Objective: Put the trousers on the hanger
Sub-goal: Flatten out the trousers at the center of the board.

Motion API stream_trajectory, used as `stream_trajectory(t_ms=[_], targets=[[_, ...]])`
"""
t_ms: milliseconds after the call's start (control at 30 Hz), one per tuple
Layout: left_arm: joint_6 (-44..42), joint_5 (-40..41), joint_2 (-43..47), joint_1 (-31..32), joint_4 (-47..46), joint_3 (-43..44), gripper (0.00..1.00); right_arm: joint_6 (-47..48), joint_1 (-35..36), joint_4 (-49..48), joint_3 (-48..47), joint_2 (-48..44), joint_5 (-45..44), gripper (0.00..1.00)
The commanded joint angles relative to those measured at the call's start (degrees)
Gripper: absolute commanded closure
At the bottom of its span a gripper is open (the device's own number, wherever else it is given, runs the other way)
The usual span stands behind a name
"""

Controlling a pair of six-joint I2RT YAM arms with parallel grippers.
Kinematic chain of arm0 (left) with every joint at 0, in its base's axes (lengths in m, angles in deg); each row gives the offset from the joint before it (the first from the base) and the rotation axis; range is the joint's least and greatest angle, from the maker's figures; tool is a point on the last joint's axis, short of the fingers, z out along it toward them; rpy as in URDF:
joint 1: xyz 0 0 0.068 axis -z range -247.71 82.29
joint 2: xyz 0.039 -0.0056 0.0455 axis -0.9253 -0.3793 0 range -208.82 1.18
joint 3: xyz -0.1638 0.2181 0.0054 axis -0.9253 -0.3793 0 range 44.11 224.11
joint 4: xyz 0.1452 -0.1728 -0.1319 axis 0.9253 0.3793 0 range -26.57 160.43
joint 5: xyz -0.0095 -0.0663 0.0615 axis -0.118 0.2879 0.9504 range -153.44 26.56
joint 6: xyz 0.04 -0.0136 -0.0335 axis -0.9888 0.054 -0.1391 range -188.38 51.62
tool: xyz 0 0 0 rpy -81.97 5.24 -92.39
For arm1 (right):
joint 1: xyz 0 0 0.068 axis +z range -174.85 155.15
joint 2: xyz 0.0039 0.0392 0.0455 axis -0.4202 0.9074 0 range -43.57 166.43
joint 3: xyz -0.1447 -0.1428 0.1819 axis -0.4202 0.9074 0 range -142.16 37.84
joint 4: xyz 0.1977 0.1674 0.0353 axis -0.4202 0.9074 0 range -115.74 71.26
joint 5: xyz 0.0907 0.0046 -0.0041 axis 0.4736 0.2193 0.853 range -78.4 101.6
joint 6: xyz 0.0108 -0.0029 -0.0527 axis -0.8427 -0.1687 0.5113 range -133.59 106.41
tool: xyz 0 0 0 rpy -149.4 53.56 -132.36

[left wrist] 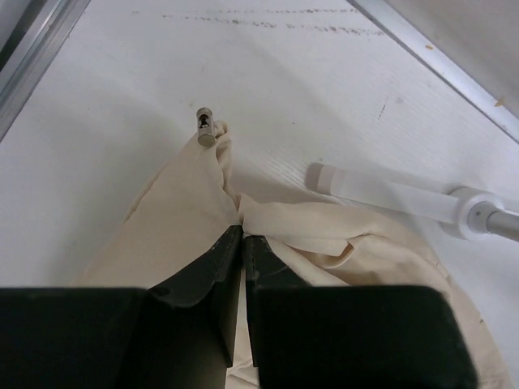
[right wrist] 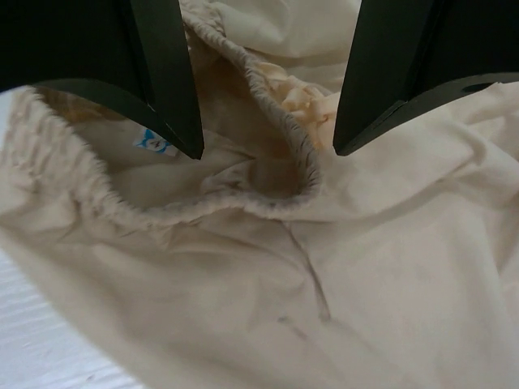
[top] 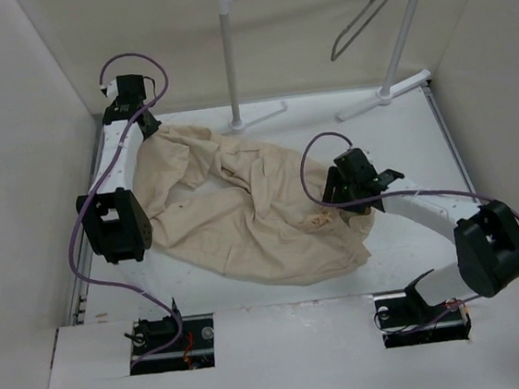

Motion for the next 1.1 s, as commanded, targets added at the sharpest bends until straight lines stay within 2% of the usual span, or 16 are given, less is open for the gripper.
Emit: stream_trajectory(t_ms=[0,67,100,167,200,233,367,500,567,600,633,733,767,900,1000,1067], targets=[[-1.6,0.6,0.5,-0.6,0.3,-0.4,0.96,0.5,2.9,-2.0,-2.6,-1.1,-0.2,0.29],[-1.6,0.7,0.2,-1.0,0.3,-1.2,0.96,0.7,3.7,-2.0,-2.6,-1.0,-0.4,0.32],[-1.6,0.9,0.2,-1.2,0.2,-1.7,0.96,0.7,3.7,-2.0,-2.3,-0.4,0.1,0.42],[-1.4,1.1,-0.3,-1.9,-0.1,-2.3,0.96,0.4,3.7,-1.7,-1.7,0.3,1.0,0.72],[-1.0,1.3,-0.4,-2.5,-0.1,-2.3,0.96,-0.1,3.5,-0.9,-1.5,-0.5,0.5,0.82],[-0.8,1.7,-0.4,-3.2,-0.1,-2.3,0.96,-0.5,3.1,-0.2,-1.4,-1.7,0.0,0.87],[0.1,3.4,0.3,-5.5,0.0,0.5,0.97,-1.1,0.4,6.2,0.3,-15.5,-4.8,0.92],[0.1,3.6,0.0,-6.8,0.6,3.9,0.96,-4.8,-4.2,15.7,4.7,-28.6,-1.4,0.95],[0.1,3.7,-0.1,-7.0,0.6,4.2,0.96,-8.1,-6.5,19.1,7.8,-33.8,1.0,0.95],[0.0,3.7,-0.3,-6.9,0.4,4.2,0.95,-10.5,-7.8,20.4,10.7,-36.7,2.9,0.9],[-0.2,3.5,-0.5,-6.9,0.3,4.1,0.93,-11.6,-8.2,20.8,12.3,-38.0,3.9,0.84],[-0.6,3.7,-0.7,-5.4,-0.2,3.0,0.83,-13.3,-8.2,21.8,16.2,-39.4,4.5,0.57],[-0.6,3.8,-0.4,-4.8,-0.4,2.6,0.78,-13.4,-7.8,22.3,15.8,-39.7,3.6,0.51],[-0.7,4.8,2.9,-2.0,-0.9,2.1,0.46,-10.9,-9.5,23.1,10.9,-40.7,-1.3,0.29],[-0.8,4.8,9.2,1.9,-1.1,-2.0,0.39,-7.3,-13.6,19.1,9.0,-37.5,-1.3,0.28],[-0.9,4.8,14.8,6.6,-2.1,-8.7,0.39,-6.4,-16.0,15.0,9.3,-34.1,-0.5,0.47]])
